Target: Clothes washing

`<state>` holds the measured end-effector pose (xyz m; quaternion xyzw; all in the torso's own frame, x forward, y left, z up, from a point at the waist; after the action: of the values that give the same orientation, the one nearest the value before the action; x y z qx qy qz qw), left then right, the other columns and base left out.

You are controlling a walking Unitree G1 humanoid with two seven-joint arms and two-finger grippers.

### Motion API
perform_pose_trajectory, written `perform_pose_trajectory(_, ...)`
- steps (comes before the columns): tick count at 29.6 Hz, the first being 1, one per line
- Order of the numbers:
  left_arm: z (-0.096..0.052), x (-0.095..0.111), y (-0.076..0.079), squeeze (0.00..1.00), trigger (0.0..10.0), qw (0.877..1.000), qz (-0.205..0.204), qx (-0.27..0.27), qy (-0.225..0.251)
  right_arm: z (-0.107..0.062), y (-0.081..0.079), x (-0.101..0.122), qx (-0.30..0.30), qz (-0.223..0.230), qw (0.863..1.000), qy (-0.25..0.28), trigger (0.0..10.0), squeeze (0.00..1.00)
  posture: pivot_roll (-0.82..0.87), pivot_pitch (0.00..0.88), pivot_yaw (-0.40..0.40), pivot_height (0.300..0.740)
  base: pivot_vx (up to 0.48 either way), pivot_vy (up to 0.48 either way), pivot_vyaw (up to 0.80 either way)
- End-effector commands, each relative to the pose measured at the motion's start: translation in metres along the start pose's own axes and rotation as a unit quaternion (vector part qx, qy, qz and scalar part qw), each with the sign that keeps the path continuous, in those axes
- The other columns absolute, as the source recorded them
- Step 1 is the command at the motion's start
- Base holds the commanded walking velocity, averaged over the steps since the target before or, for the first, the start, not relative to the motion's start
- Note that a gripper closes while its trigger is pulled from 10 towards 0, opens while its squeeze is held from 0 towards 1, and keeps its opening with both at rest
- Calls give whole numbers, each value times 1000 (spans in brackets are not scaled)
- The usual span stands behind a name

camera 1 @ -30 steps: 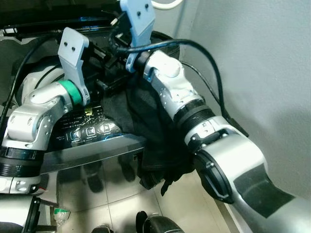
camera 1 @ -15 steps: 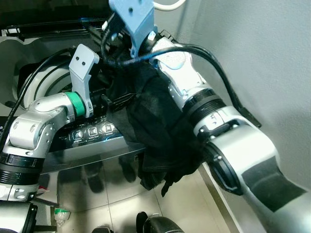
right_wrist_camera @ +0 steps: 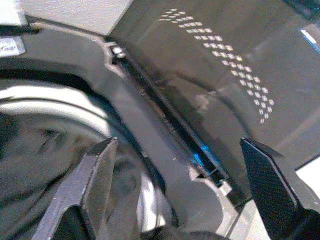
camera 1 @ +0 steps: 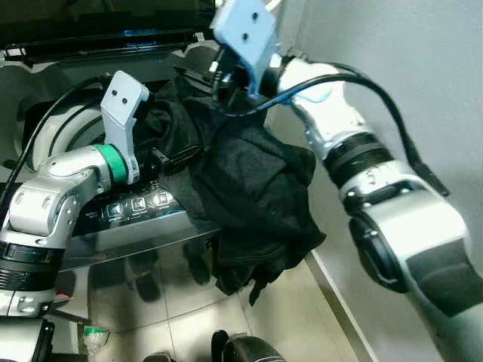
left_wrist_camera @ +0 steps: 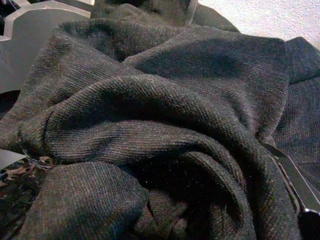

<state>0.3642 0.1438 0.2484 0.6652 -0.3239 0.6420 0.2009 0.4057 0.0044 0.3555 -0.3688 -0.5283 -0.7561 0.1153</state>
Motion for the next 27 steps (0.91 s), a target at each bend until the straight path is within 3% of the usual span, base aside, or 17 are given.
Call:
perform_pose_trajectory(1, 0, -31, 5, 0, 10000, 998, -21, -4, -59, -12, -4, -5, 46, 8, 999, -6, 10000, 243, 93, 124, -49, 740, 0, 0, 0)
perform_pose_trajectory(2, 0, -31, 5, 0, 10000, 998, -21, -4, -59, -12, -4, -5, 46, 8, 999, -6, 10000, 243, 93, 124, -49, 740, 0, 0, 0)
perform_pose_trajectory(3, 0, -31, 5, 0, 10000, 998, -21, -4, -59, -22, -3, -9, 66, 11, 998, -12, 10000, 0, 91, 127, -48, 740, 0, 0, 0)
perform_pose_trajectory(6, 0, -31, 6, 0, 10000, 998, -20, -5, -58, -36, 0, -14, 84, 14, 996, -22, 10000, 0, 88, 131, -48, 740, 0, 0, 0)
perform_pose_trajectory(7, 0, -31, 7, 0, 10000, 998, -20, -6, -58, -54, 6, -21, 93, 18, 995, -38, 10000, 0, 84, 133, -49, 740, 0, 0, 0)
perform_pose_trajectory(11, 1, -31, 7, 0, 10000, 998, -21, -7, -58, -59, 7, -23, 95, 19, 994, -42, 10000, 0, 84, 133, -49, 740, 0, 0, 0)
perform_pose_trajectory(12, 1, -30, 8, 0, 10000, 998, -20, -7, -57, -70, 12, -23, 95, 33, 994, -41, 10000, 0, 78, 138, -52, 740, 0, 0, 0)
perform_pose_trajectory(14, 1, -31, 8, 0, 10000, 998, -20, -7, -56, -93, 22, -10, 96, 111, 989, 7, 10000, 0, 74, 138, -53, 740, 0, 0, 0)
perform_pose_trajectory(15, 1, -31, 8, 0, 10000, 998, -20, -7, -56, -93, 22, -10, 96, 111, 989, 7, 10000, 0, 74, 138, -53, 740, 0, 0, 0)
perform_pose_trajectory(17, 1, -31, 8, 0, 10000, 998, -19, -7, -55, -104, 22, 3, 104, 173, 978, 58, 10000, 0, 74, 138, -53, 740, 0, 0, 0)
perform_pose_trajectory(20, 2, -30, 8, 0, 10000, 998, -18, -7, -55, -111, 9, -2, 122, 192, 972, 56, 10000, 0, 74, 138, -53, 740, 0, 0, 0)
perform_pose_trajectory(21, 2, -30, 8, 0, 10000, 998, -18, -7, -54, -115, -2, -9, 139, 191, 971, 38, 10000, 0, 74, 138, -53, 740, 0, 0, 0)
perform_pose_trajectory(22, 2, -30, 8, 0, 10000, 998, -18, -7, -54, -115, -2, -9, 139, 191, 971, 38, 10000, 0, 74, 138, -53, 740, 0, 0, 0)
perform_pose_trajectory(24, 2, -29, 9, 0, 10000, 998, -17, -8, -54, -123, -26, -21, 167, 192, 967, 9, 10000, 0, 72, 140, -56, 740, 0, 0, 0)
perform_pose_trajectory(25, 2, -29, 9, 0, 10000, 998, -17, -8, -54, -123, -26, -21, 167, 192, 967, 9, 10000, 0, 72, 140, -56, 740, 0, 0, 0)
perform_pose_trajectory(27, 1, -30, 8, 0, 10000, 998, -17, -7, -56, -127, -43, -23, 180, 199, 963, 1, 10000, 0, 71, 142, -55, 740, 0, 0, 0)
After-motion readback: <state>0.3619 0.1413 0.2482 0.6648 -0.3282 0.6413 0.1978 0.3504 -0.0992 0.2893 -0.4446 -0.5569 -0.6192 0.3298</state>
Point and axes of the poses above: a point about 5 cm out from each wrist's last joint towards the gripper, its own z axis pointing out of the wrist towards the gripper, its own x axis along the axis of the wrist's last joint, y = z × x, the point moved 5 cm from there along z, pointing out of the wrist towards the gripper
